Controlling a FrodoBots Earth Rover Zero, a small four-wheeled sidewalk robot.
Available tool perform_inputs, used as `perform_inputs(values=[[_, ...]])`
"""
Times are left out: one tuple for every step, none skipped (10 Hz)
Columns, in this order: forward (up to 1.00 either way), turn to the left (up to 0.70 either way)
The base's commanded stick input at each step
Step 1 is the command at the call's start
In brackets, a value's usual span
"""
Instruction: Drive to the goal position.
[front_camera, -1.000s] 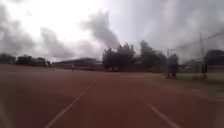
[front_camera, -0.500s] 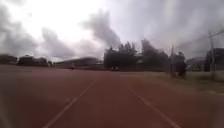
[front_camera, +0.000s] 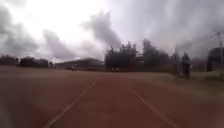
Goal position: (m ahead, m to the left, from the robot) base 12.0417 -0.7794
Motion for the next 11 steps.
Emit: perform_inputs(values=[[0.85,0.00],[0.85,0.00],[0.85,0.00],[0.85,0.00],[0.85,0.00],[0.85,0.00],[0.85,0.00],[0.85,0.00],[0.85,0.00],[0.85,0.00],[0.85,0.00]])
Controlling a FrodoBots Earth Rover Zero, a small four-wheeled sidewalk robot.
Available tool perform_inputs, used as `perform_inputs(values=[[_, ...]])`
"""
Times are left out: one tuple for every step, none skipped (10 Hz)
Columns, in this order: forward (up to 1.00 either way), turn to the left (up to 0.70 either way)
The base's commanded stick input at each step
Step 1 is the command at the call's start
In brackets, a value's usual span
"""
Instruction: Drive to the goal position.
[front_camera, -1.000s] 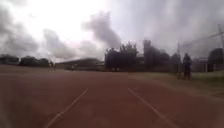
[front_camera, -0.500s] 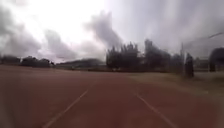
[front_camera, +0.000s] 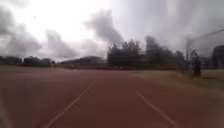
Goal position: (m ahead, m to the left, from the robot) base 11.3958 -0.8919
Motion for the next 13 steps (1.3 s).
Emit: perform_inputs(values=[[0.85,0.00],[0.85,0.00],[0.85,0.00],[0.85,0.00],[0.85,0.00],[0.85,0.00],[0.85,0.00],[0.85,0.00],[0.85,0.00],[0.85,0.00],[0.85,0.00],[0.85,0.00],[0.85,0.00]])
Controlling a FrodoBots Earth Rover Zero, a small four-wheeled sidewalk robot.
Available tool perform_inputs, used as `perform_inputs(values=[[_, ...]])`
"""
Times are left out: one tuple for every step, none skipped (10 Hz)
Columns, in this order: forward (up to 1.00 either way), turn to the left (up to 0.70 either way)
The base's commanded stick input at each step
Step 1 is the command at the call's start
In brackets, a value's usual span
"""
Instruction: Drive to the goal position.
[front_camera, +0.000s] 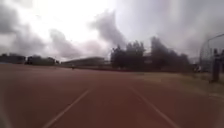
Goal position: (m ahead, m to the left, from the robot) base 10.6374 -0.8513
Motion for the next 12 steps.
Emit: perform_inputs(values=[[0.85,0.00],[0.85,0.00],[0.85,0.00],[0.85,0.00],[0.85,0.00],[0.85,0.00],[0.85,0.00],[0.85,0.00],[0.85,0.00],[0.85,0.00],[0.85,0.00],[0.85,0.00]])
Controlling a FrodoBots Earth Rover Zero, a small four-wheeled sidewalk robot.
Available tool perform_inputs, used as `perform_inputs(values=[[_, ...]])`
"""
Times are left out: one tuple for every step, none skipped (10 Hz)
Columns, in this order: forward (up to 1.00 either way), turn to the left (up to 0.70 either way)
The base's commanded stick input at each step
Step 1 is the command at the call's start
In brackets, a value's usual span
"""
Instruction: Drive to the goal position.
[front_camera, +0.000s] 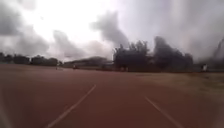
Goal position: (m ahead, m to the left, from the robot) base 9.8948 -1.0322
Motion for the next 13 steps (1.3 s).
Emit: perform_inputs(values=[[0.85,0.00],[0.85,0.00],[0.85,0.00],[0.85,0.00],[0.85,0.00],[0.85,0.00],[0.85,0.00],[0.85,-0.09],[0.85,-0.31],[0.85,-0.34],[0.85,-0.34],[0.85,0.00],[0.85,0.00]])
